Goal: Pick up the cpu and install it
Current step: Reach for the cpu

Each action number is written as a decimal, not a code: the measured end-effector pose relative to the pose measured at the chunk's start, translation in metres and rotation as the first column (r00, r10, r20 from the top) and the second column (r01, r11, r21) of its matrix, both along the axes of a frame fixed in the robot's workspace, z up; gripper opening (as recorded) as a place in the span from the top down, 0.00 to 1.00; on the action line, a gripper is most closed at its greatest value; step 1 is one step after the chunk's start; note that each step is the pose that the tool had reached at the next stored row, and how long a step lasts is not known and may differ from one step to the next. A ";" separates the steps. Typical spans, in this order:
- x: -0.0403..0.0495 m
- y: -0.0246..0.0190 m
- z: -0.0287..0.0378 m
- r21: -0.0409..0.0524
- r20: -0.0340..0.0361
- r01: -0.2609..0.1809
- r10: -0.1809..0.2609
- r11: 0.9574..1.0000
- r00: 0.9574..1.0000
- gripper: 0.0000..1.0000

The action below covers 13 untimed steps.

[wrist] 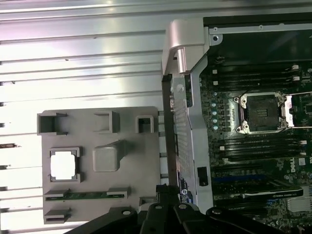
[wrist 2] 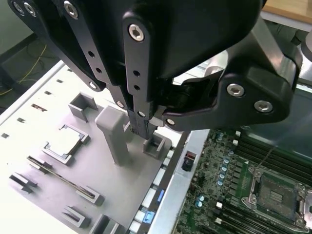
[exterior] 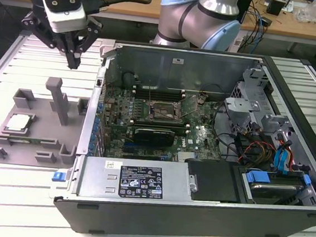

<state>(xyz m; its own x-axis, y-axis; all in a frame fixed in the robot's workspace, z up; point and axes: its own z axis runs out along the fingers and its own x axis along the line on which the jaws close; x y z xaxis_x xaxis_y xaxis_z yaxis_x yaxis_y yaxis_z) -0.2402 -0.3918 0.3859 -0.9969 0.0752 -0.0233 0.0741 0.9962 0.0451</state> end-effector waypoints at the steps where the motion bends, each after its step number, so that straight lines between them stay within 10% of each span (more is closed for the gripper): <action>1: -0.0021 0.0001 -0.0002 0.000 0.000 0.000 0.000 1.000 1.000 0.89; 13: -0.0440 0.0007 -0.0047 0.000 0.000 0.000 0.000 1.000 1.000 0.89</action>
<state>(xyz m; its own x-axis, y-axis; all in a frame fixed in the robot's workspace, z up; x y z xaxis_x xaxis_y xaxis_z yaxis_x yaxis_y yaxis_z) -0.2842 -0.3912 0.3812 -0.9969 0.0753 -0.0233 0.0741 0.9962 0.0451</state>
